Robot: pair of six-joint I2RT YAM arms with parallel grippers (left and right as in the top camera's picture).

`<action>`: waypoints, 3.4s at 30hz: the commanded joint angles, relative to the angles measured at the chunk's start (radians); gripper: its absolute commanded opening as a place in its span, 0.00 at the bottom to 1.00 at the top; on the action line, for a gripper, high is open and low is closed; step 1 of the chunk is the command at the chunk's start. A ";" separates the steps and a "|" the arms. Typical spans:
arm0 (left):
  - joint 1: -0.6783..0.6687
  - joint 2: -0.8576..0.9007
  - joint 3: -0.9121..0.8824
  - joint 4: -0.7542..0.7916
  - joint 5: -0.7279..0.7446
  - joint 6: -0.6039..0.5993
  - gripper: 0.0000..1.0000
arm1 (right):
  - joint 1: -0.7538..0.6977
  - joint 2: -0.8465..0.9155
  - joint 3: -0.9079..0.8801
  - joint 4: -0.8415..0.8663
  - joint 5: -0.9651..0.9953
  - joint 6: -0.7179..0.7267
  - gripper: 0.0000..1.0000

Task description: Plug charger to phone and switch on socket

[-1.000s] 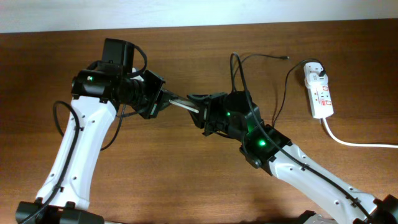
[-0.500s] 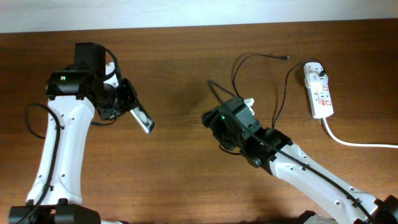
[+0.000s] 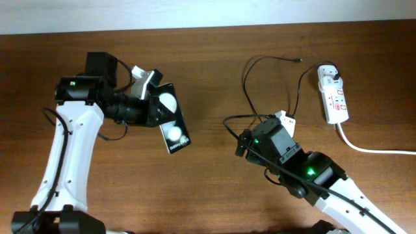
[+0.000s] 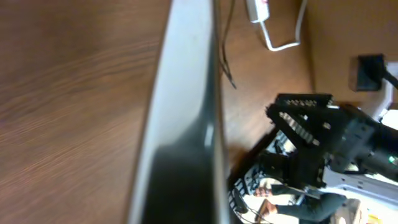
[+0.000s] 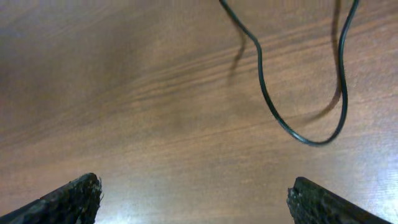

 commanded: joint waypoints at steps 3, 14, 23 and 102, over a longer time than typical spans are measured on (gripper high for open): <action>-0.002 -0.006 -0.151 0.131 0.100 0.057 0.00 | -0.032 0.055 0.022 0.089 0.097 -0.021 0.99; -0.002 -0.006 -0.274 0.253 0.093 0.057 0.00 | -0.335 0.443 0.671 -0.309 0.021 -0.038 0.94; -0.002 -0.006 -0.274 0.253 0.092 0.057 0.00 | -0.546 0.932 1.093 -0.233 -0.098 0.098 0.77; -0.002 -0.006 -0.274 0.252 0.066 -0.146 0.00 | -0.352 1.352 1.085 -0.541 -0.031 -0.386 0.24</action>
